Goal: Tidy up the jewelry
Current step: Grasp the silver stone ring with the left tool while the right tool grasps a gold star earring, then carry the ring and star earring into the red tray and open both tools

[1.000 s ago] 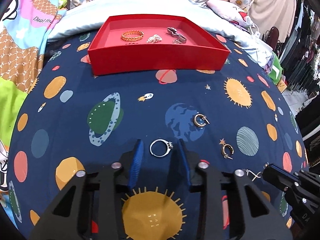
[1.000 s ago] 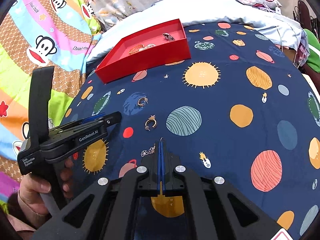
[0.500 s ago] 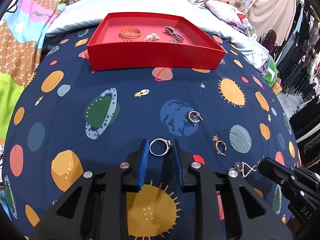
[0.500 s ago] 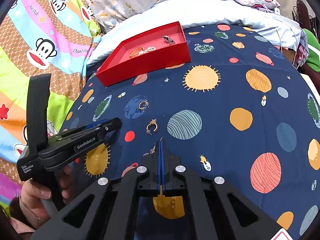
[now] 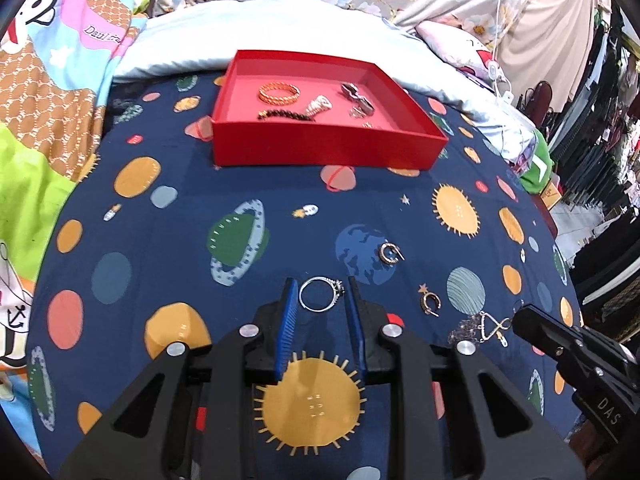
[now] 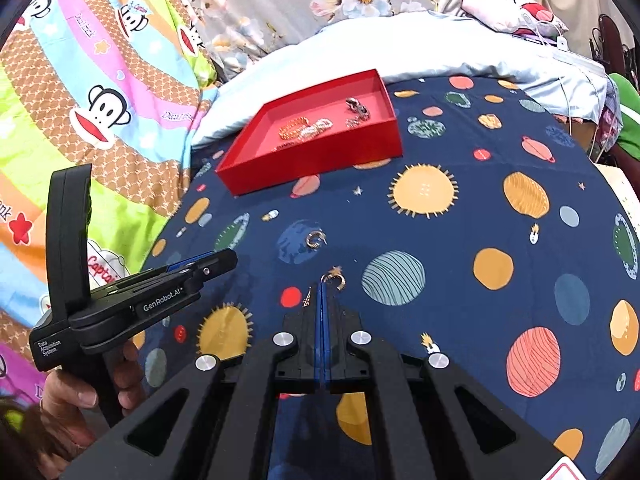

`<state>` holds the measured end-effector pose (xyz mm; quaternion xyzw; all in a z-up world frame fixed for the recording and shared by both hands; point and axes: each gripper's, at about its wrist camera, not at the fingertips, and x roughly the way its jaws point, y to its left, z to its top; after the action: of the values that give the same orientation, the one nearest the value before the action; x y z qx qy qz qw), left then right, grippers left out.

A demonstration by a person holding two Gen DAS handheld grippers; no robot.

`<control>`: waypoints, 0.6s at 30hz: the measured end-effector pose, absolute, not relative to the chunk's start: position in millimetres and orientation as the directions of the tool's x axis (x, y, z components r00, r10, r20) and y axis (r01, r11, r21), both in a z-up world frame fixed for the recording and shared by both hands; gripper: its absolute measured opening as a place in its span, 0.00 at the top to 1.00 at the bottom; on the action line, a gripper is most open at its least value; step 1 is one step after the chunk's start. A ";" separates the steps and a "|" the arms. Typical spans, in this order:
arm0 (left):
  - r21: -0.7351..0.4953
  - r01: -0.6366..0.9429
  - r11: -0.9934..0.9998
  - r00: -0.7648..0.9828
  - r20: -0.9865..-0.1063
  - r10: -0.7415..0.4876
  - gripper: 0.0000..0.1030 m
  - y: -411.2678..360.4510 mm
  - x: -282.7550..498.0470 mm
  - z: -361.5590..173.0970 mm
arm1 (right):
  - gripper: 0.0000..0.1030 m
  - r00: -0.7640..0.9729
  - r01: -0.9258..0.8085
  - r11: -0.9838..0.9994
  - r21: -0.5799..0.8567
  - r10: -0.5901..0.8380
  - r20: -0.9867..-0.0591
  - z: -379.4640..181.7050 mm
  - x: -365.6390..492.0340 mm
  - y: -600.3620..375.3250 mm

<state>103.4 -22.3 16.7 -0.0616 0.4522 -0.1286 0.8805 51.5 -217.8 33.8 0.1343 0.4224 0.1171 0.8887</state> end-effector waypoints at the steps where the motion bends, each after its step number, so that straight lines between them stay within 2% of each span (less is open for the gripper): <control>1: -0.227 0.167 0.960 0.561 -0.779 -0.282 0.78 -20.5 103.8 19.1 | 1.00 0.620 -0.097 0.935 0.342 0.326 -0.714 35.9 51.8 -217.4; 18: -0.199 0.120 0.973 0.600 -0.766 -0.231 0.78 -16.8 129.5 52.2 | 1.00 0.688 -0.155 0.915 0.373 0.371 -0.624 68.2 84.9 -226.4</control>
<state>129.5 -16.8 52.2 -0.0635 0.4363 -0.0982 0.8922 84.9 -226.4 68.2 0.1467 0.3673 0.1449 0.9070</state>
